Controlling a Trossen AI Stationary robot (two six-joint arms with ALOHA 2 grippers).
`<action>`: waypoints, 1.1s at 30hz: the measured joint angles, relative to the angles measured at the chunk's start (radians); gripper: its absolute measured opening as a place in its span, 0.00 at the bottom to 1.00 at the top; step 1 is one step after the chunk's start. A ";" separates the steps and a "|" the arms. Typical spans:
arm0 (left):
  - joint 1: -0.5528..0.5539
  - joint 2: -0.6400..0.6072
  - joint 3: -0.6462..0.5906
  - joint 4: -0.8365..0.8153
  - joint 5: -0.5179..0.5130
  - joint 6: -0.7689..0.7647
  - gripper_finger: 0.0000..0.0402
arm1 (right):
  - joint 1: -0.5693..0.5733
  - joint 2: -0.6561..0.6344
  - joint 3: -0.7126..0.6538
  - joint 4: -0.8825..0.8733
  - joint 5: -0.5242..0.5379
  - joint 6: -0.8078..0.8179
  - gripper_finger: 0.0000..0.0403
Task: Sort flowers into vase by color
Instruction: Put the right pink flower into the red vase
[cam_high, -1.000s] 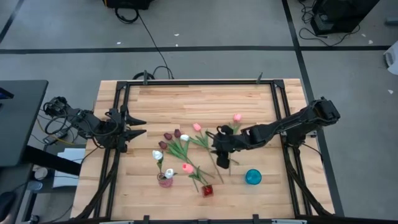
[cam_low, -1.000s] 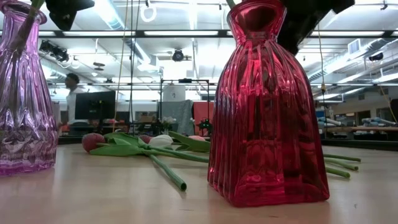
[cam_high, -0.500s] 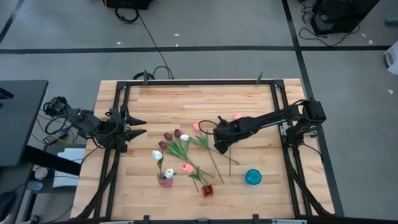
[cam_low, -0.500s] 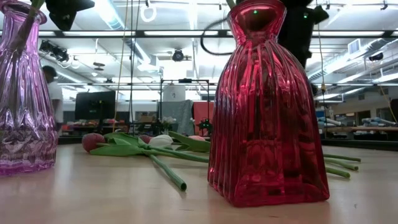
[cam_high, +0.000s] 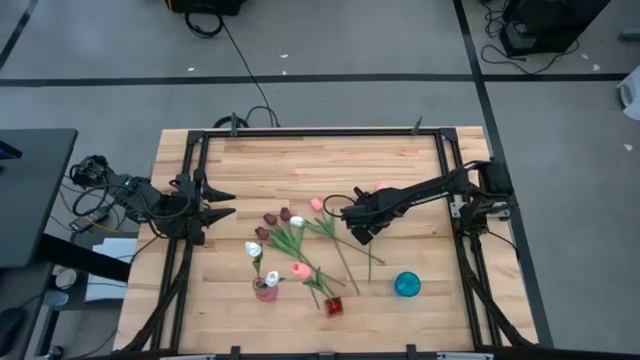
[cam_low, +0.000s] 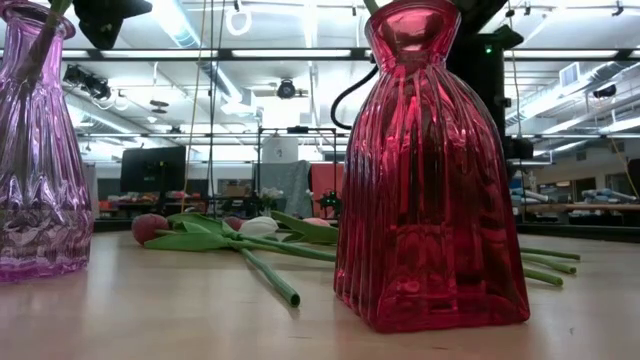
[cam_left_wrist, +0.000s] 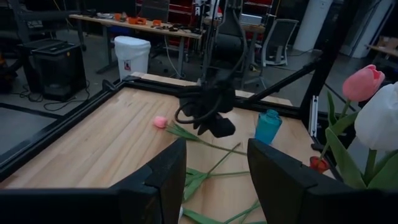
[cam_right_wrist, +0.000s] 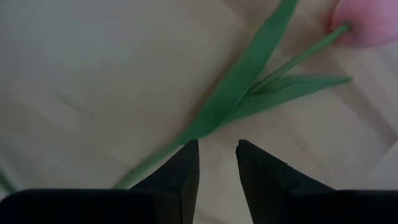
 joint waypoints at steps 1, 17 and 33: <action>0.000 0.000 0.000 0.000 0.000 0.000 0.44 | -0.008 0.001 0.000 -0.001 0.003 -0.002 0.30; 0.000 0.000 0.000 -0.039 -0.001 -0.027 0.44 | -0.102 0.001 0.000 -0.008 0.005 -0.145 0.30; 0.000 0.000 0.000 -0.053 -0.001 -0.050 0.44 | -0.138 0.001 0.000 -0.044 0.024 -0.239 0.30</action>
